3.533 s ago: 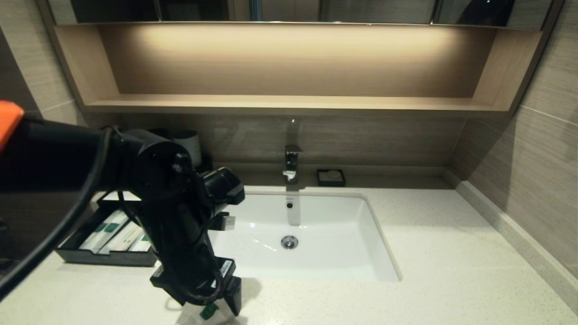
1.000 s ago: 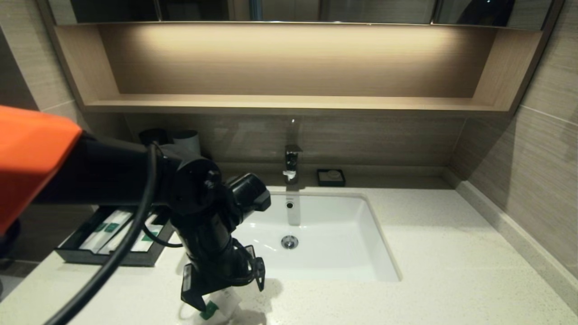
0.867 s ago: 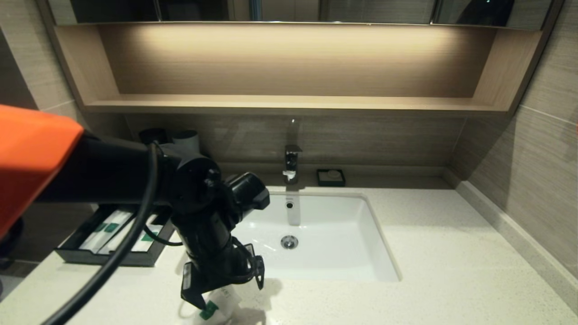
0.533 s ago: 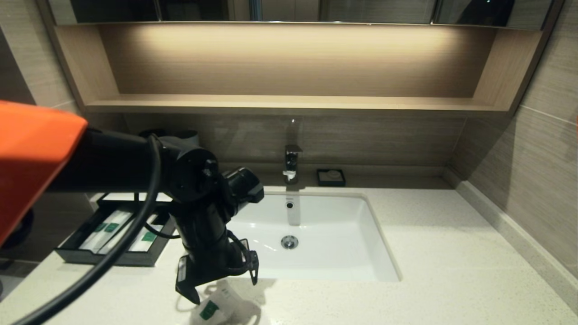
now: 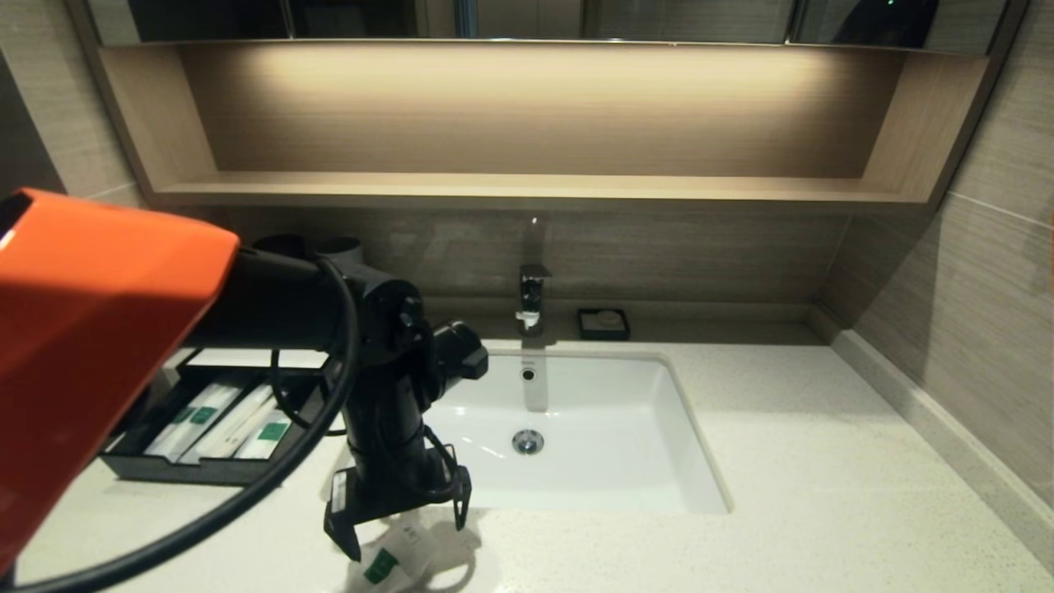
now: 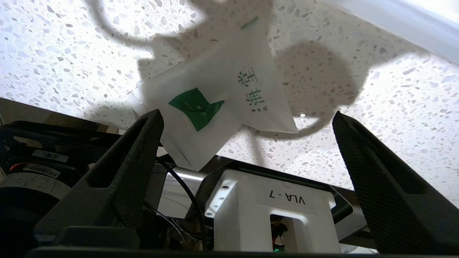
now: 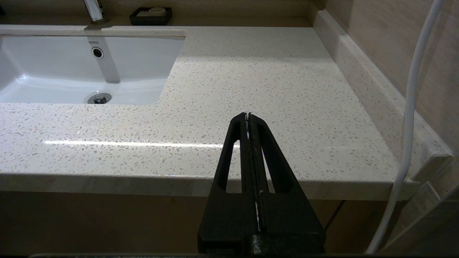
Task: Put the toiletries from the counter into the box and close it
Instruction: Pick up the bathroom toiletry
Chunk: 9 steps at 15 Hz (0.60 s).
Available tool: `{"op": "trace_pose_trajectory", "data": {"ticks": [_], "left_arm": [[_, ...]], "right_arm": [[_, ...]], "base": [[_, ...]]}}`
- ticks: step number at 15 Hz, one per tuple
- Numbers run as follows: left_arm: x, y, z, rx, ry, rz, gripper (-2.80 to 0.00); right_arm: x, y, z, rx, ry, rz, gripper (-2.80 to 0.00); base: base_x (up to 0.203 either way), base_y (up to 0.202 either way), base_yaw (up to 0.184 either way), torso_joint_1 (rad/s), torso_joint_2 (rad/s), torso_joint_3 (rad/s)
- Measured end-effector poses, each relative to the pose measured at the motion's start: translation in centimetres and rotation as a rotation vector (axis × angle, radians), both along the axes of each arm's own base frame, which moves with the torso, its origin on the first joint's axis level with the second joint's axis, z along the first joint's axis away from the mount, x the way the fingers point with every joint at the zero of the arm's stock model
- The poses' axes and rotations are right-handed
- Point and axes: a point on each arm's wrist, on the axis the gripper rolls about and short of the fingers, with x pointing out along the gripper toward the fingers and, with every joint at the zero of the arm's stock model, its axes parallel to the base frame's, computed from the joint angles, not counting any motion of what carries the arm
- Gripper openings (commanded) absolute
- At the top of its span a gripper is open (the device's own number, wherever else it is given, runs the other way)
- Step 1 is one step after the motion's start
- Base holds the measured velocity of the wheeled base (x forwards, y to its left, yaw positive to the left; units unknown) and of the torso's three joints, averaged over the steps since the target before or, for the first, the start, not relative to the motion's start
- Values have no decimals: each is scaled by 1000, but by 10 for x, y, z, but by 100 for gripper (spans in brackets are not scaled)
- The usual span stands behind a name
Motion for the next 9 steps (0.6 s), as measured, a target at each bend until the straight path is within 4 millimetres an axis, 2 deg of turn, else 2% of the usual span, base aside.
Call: {"op": "trace_pose_trajectory", "data": {"ticks": [9], "left_arm": [[3, -1, -9, 13, 19, 0, 0]], "right_arm": [[0, 0, 0, 0, 0, 0, -280]], "base": [[0, 0, 0, 0, 0, 0]]}}
